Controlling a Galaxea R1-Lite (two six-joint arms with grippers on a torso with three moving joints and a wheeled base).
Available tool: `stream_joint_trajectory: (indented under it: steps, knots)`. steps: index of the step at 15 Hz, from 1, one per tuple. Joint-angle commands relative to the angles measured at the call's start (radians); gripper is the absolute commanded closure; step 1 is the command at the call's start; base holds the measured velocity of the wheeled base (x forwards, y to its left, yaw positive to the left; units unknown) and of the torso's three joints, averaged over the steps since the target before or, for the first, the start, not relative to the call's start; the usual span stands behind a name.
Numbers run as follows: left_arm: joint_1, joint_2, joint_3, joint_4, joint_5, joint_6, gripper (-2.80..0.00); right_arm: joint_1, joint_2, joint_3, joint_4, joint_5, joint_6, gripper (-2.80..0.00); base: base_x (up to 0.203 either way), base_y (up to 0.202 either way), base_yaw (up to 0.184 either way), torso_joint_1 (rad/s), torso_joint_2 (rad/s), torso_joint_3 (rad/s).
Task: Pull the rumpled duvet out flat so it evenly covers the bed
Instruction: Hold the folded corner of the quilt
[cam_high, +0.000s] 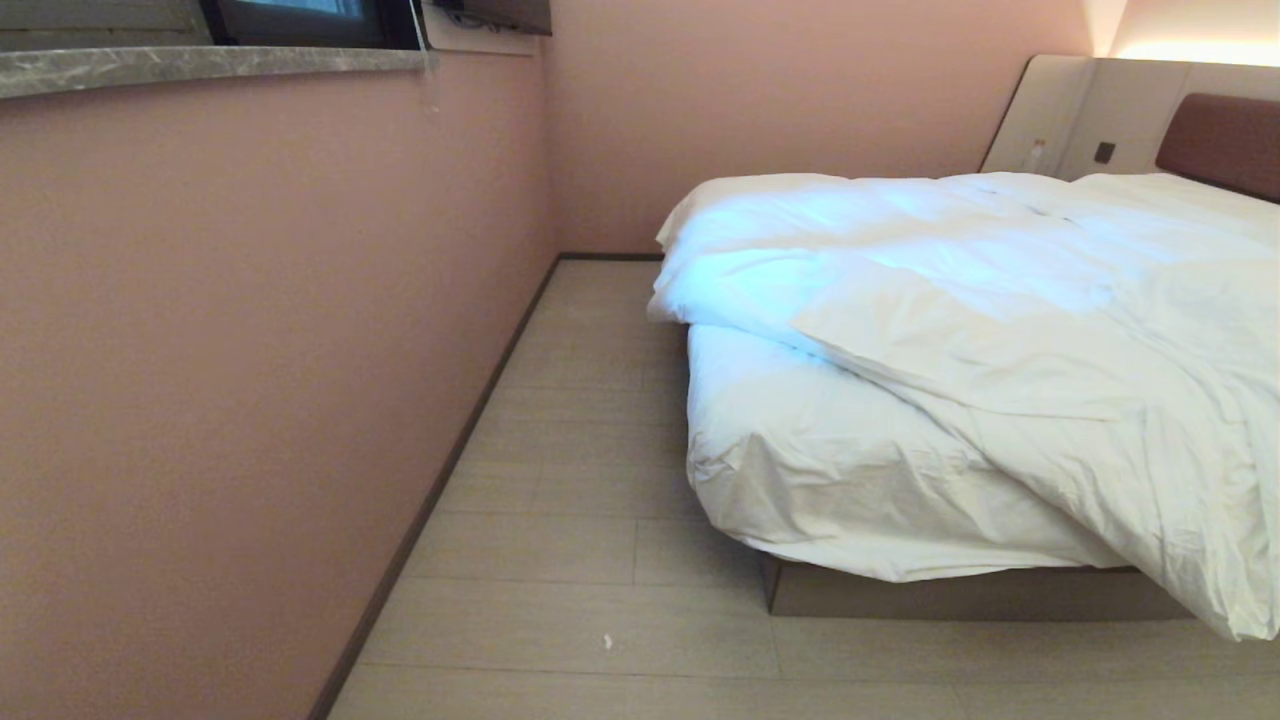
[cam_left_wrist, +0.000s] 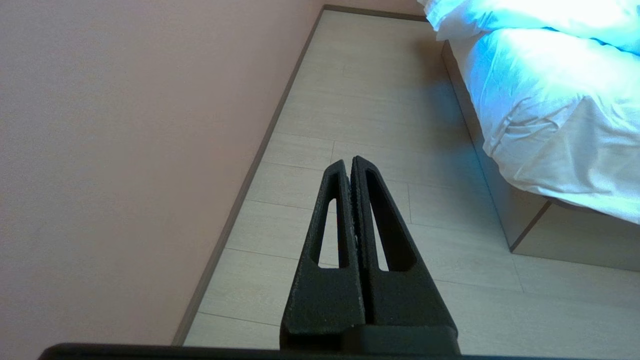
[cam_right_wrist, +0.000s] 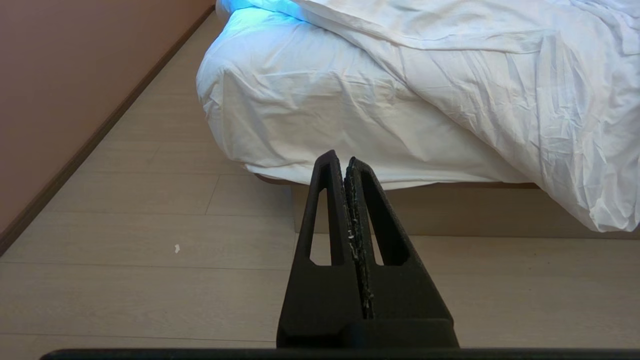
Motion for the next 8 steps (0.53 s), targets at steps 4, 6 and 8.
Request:
stream_joint_trajectory:
  steps: [4,6,8]
  knots:
    - [0.0,0.0,0.0,-0.001,0.0,0.0,0.0,0.0,0.0,0.0,-0.001,0.002,-0.003,0.0,0.0,0.0,0.0,0.0,0.0,0.0]
    - [0.0,0.0,0.0,-0.001,0.0,0.0,0.0,0.0,0.0,0.0,-0.001,0.0,0.001,0.0,0.0,0.0,0.0,0.0,0.0,0.0]
    - [0.0,0.0,0.0,-0.002,0.0,0.0,0.0,0.0,0.0,0.0,-0.001,0.0,0.001,0.0,0.0,0.0,0.0,0.0,0.0,0.0]
